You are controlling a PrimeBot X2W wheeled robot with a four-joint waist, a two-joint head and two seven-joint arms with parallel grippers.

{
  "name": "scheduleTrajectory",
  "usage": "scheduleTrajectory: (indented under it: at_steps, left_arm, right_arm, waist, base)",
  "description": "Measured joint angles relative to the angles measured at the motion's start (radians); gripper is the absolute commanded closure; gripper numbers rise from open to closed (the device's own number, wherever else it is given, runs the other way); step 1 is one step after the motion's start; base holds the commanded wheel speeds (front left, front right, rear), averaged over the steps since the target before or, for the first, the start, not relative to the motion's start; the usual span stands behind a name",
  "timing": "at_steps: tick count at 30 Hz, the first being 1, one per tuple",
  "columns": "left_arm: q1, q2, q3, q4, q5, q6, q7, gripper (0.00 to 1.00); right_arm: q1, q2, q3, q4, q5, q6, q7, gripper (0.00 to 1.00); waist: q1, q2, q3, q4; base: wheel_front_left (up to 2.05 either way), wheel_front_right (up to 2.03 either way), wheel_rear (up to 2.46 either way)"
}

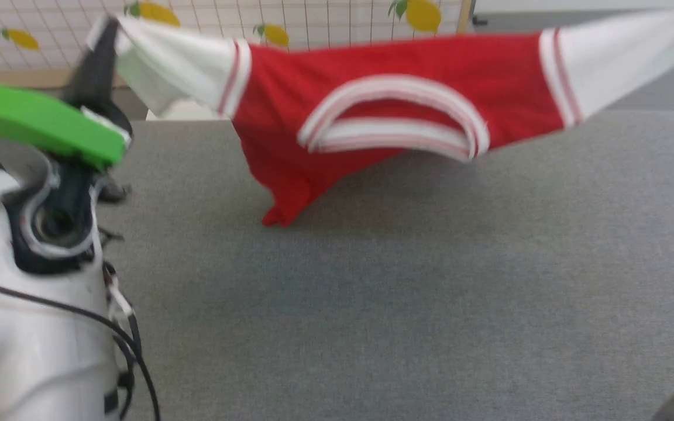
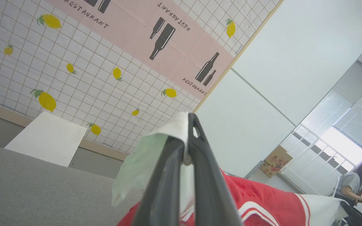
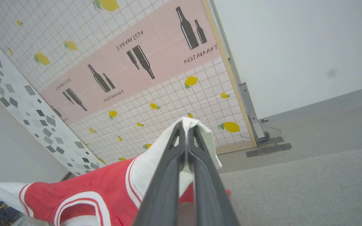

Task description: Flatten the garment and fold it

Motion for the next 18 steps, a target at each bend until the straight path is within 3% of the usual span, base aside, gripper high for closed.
scheduleTrajectory:
  at_steps: [7,18]
  left_arm:
    - [-0.176,0.035,-0.013,0.064,0.047,0.0,-0.017,1.0]
    - [-0.367,0.086,-0.074,0.223,0.105,0.001,0.019,1.0]
  right_arm:
    - [-0.205,0.018,-0.064,0.046,0.035,0.0,-0.03,1.0]
    - [-0.362,0.021,-0.047,0.172,0.005,0.0,-0.037,1.0]
  waist:
    - [0.0,0.0,-0.064,-0.019]
    - [0.0,0.0,-0.059,-0.037]
  base:
    - [0.0,0.0,0.0]
    - [0.0,0.0,0.0]
